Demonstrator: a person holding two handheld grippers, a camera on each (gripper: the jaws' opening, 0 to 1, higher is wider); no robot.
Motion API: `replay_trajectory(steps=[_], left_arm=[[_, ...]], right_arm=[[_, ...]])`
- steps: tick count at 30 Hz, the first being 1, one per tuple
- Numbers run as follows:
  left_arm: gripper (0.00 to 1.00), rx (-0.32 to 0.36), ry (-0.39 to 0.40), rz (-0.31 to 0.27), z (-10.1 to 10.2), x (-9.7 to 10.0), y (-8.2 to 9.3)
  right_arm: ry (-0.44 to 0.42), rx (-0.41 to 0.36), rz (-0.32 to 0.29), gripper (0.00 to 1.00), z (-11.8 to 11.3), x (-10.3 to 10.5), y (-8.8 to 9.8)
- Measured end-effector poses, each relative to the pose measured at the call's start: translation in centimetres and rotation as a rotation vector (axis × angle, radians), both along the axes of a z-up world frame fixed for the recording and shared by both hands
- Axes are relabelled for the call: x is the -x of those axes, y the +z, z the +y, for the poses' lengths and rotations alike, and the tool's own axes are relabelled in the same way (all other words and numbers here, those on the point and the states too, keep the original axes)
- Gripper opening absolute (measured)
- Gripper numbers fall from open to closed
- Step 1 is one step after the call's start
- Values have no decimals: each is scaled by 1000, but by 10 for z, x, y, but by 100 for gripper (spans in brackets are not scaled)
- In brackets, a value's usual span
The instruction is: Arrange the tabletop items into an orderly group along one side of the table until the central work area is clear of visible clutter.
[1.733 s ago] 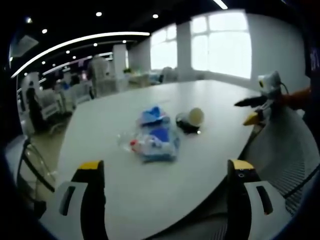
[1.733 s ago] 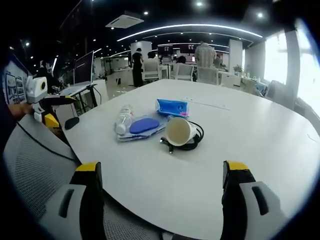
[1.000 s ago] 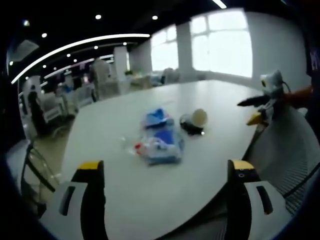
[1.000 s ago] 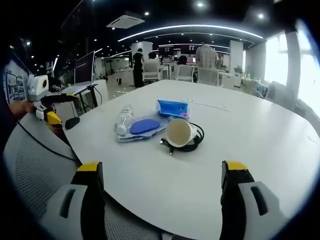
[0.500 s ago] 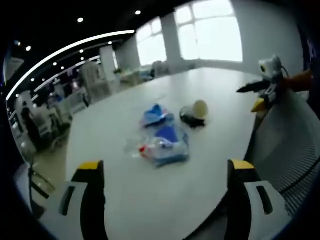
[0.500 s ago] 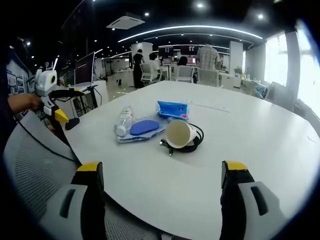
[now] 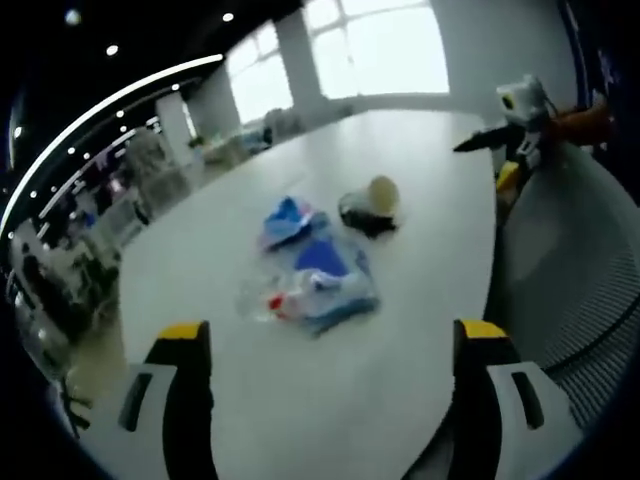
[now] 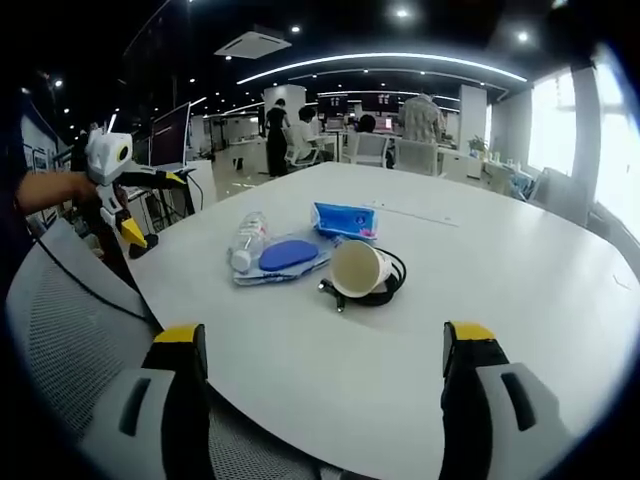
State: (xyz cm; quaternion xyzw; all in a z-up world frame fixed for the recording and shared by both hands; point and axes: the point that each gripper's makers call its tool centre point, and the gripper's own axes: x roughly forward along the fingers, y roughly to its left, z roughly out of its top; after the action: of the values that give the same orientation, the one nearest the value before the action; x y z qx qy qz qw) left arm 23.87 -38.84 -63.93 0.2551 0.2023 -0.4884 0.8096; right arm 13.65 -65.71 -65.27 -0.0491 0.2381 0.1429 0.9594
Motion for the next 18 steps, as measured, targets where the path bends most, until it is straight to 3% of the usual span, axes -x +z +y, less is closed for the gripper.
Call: replay_trajectory(steps=[14, 18], left_arm=[[96, -126, -159, -22, -10, -29, -12], [94, -195, -223, -46, -13, -39, -18]], right_arm=[[-9, 2, 3, 97, -2, 0, -1], [-17, -3, 1, 97, -3, -1, 0]])
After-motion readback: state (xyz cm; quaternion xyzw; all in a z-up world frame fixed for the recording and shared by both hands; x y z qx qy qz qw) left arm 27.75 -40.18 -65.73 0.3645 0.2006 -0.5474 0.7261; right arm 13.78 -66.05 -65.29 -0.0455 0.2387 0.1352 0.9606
